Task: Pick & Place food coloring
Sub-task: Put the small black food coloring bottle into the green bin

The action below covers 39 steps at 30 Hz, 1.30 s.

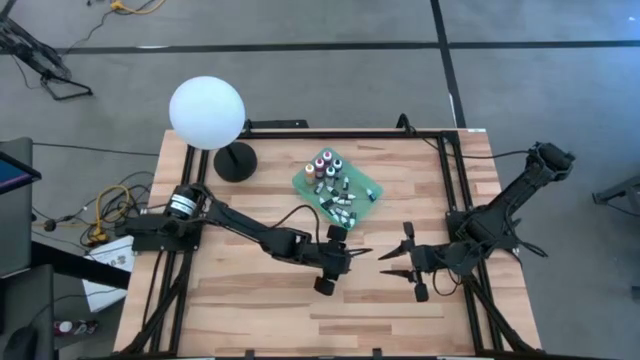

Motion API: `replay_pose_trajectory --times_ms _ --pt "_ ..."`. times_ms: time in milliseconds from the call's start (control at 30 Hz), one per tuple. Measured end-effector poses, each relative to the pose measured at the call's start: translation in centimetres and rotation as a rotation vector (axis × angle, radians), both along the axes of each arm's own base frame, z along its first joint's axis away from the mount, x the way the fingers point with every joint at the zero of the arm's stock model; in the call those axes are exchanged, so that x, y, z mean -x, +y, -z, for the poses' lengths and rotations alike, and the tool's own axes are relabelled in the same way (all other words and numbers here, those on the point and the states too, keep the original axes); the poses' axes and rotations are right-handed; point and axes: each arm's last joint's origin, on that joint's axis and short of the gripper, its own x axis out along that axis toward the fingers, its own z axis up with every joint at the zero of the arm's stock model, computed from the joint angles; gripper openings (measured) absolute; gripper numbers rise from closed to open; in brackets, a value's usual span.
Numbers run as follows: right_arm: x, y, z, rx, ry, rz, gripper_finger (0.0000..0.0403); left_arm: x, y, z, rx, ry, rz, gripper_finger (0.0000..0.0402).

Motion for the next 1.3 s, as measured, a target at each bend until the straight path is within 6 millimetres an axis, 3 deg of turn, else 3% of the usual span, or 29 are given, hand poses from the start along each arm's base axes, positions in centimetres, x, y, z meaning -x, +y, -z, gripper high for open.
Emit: replay_pose_trajectory --times_ms 233,500,767,1300 --pt "0.0 0.0 0.0 -0.003 -0.001 -0.002 0.0134 -0.3 1.6 0.9 0.008 0.05 -0.02 0.018" --pt "0.0 0.0 0.0 -0.002 0.0 -0.003 0.0134 -0.5 2.2 0.7 0.016 0.033 -0.032 0.0203" --pt "0.0 0.0 0.0 -0.009 0.002 -0.004 0.0134 -0.6 2.7 2.3 0.036 0.098 -0.013 0.0227" --pt "0.0 0.0 0.1 -0.008 0.006 -0.006 0.0134 -0.5 3.8 2.6 0.05 0.129 -0.09 0.0232"
